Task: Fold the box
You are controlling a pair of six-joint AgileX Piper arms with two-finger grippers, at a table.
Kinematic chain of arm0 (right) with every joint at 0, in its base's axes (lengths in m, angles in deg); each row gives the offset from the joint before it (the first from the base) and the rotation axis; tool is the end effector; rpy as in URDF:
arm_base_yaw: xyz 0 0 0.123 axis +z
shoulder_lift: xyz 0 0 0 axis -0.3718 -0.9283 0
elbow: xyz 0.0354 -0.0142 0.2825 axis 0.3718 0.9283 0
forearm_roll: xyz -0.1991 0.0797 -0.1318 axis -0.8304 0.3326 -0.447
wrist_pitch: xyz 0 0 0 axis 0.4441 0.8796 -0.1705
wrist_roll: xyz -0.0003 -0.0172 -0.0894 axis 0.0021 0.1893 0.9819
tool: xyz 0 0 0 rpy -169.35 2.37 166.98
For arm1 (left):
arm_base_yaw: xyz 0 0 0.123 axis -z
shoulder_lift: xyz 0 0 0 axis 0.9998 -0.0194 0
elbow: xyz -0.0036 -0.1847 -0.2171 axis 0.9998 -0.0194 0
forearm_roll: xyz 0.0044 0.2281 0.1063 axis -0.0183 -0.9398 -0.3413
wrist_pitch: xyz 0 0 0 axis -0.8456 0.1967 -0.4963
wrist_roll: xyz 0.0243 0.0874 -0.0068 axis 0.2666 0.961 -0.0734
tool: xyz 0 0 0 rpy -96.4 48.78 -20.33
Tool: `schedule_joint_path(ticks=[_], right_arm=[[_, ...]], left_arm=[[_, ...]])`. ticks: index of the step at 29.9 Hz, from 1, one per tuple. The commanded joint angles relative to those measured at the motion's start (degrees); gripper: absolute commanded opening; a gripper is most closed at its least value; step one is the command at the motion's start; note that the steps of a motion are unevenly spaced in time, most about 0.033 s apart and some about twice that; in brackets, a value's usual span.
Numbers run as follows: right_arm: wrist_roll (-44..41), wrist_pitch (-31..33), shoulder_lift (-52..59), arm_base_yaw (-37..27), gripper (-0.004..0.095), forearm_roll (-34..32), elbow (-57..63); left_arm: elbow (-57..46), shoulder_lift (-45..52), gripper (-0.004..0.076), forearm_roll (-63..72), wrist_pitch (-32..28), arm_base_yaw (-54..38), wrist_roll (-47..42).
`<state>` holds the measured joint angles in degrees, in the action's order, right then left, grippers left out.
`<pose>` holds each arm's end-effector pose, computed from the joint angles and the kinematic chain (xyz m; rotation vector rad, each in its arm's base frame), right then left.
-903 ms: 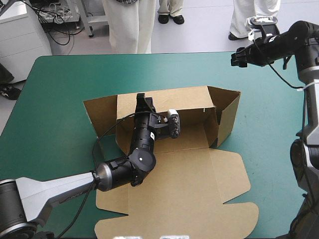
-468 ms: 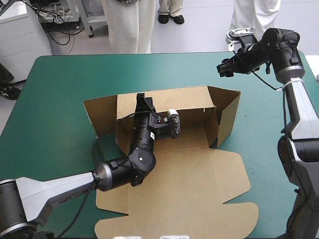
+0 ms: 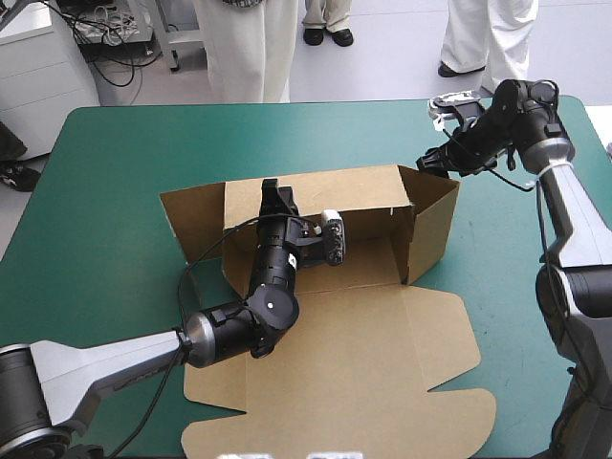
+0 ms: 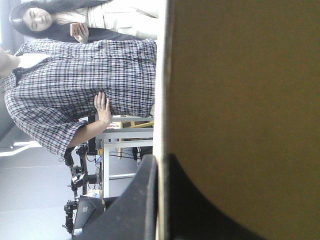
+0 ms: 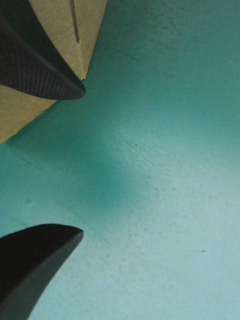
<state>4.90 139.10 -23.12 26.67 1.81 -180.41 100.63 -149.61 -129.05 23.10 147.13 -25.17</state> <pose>0.4262 0.0552 0.3246 -0.4993 2.6700 0.2439 0.2354 -0.2466 0.2815 1.2996 1.3751 0.9205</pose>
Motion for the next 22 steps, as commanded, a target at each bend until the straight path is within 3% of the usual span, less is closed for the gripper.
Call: schedule_joint_path(ticks=[1,8,22], right_arm=[[1.58,0.21,5.20,-0.10,0.0640,2.18,0.23],[3.54,0.21,8.74,-0.48,0.0639,2.98,6.38],[14.16,0.21,17.54,-7.20,0.0639,13.84,19.08]], left_arm=[[1.28,2.62,-0.0032,-5.58,1.60,0.55,-0.60],[1.28,2.62,-0.0032,-5.58,2.09,0.55,-0.60],[1.28,2.62,-0.0032,-5.58,1.77,0.55,-0.60]])
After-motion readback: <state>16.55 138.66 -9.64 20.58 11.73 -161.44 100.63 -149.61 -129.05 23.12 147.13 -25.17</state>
